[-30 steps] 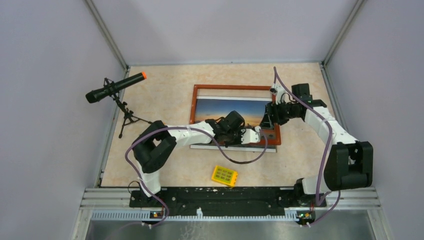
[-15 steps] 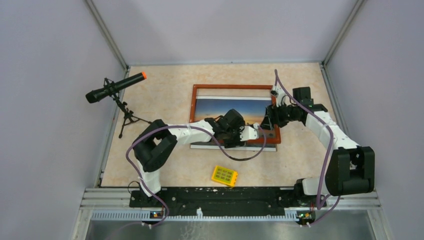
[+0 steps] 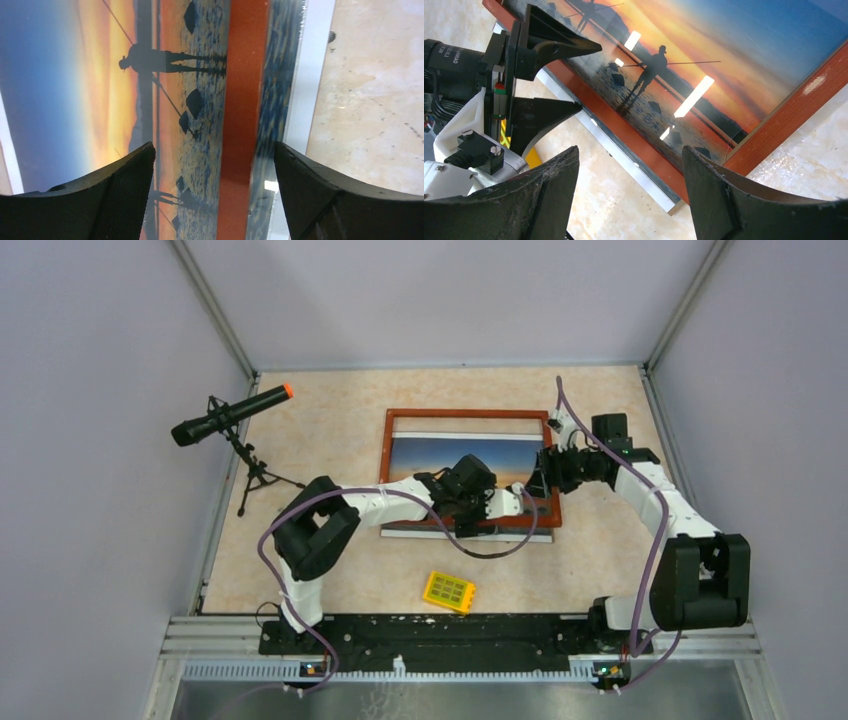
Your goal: Take the photo out of the frame
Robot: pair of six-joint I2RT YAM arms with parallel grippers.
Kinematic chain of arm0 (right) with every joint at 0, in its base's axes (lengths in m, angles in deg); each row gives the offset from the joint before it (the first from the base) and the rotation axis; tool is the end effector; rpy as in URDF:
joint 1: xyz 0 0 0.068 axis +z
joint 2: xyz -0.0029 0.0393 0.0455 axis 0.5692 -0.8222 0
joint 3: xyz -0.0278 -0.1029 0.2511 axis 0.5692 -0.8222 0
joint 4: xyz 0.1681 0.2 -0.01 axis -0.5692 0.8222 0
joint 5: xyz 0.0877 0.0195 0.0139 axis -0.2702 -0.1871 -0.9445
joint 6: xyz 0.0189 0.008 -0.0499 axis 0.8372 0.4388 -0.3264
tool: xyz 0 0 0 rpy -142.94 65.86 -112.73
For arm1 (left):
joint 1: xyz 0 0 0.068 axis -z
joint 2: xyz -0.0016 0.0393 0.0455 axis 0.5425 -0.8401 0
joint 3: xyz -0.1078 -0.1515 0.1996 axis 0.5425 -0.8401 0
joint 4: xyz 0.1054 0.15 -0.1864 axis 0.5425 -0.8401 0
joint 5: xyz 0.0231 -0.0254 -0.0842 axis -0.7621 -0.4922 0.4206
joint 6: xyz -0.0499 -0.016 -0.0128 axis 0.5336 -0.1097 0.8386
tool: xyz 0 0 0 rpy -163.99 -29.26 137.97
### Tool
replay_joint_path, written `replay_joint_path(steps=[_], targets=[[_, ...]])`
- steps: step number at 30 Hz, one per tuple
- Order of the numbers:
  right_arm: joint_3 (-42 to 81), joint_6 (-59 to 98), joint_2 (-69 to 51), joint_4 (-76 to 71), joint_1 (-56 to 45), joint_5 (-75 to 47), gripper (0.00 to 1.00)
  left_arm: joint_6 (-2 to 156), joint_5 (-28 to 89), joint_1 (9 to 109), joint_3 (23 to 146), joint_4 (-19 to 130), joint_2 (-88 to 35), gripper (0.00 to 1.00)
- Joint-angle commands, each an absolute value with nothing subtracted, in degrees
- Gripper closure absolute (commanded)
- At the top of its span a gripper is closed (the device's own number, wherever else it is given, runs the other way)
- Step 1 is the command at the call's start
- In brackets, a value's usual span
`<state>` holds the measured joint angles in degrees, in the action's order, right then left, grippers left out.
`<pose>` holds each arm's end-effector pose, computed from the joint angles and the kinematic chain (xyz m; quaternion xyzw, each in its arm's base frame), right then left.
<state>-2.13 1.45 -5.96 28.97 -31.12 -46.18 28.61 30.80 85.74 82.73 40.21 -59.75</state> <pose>0.2676 0.0394 0.2419 -0.2143 0.8802 0.3043 0.2946 0.2387 -0.3239 0.1723 0.6828 0.6496 -0.1133 0.3147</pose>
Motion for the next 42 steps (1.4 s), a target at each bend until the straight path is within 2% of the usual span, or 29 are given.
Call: replay_joint_path(steps=[1, 9, 12, 22, 34, 38, 42], targets=[[-2.51, 1.34, -4.85, 26.66, -32.20, -48.39, 0.26, 28.73, 35.20, 85.68, 83.45, 36.48, -60.80, 0.09], [-2.31, 1.38, -5.36, 26.82, -32.73, -49.15, 0.26, 28.41, 35.45, 85.81, 84.26, 35.78, -62.68, 0.04], [-2.23, 1.34, -5.63, 26.83, -32.89, -49.42, 0.26, 29.32, 32.96, 85.71, 84.04, 38.01, -62.99, 0.06], [-2.25, 1.21, -5.99, 27.17, -33.47, -50.47, 0.26, 30.32, 23.80, 85.12, 84.67, 45.03, -62.65, 0.18], [-2.51, 1.03, -6.10, 27.46, -33.79, -51.12, 0.26, 28.66, 22.95, 83.24, 86.16, 46.91, -63.37, 0.30], [-2.59, 0.95, -6.16, 27.45, -33.79, -51.26, 0.26, 28.89, 22.90, 82.16, 86.41, 48.26, -63.08, 0.42], [-2.59, 0.87, -6.40, 27.53, -33.76, -51.39, 0.26, 28.69, 21.64, 81.59, 86.96, 48.88, -63.34, 0.47]])
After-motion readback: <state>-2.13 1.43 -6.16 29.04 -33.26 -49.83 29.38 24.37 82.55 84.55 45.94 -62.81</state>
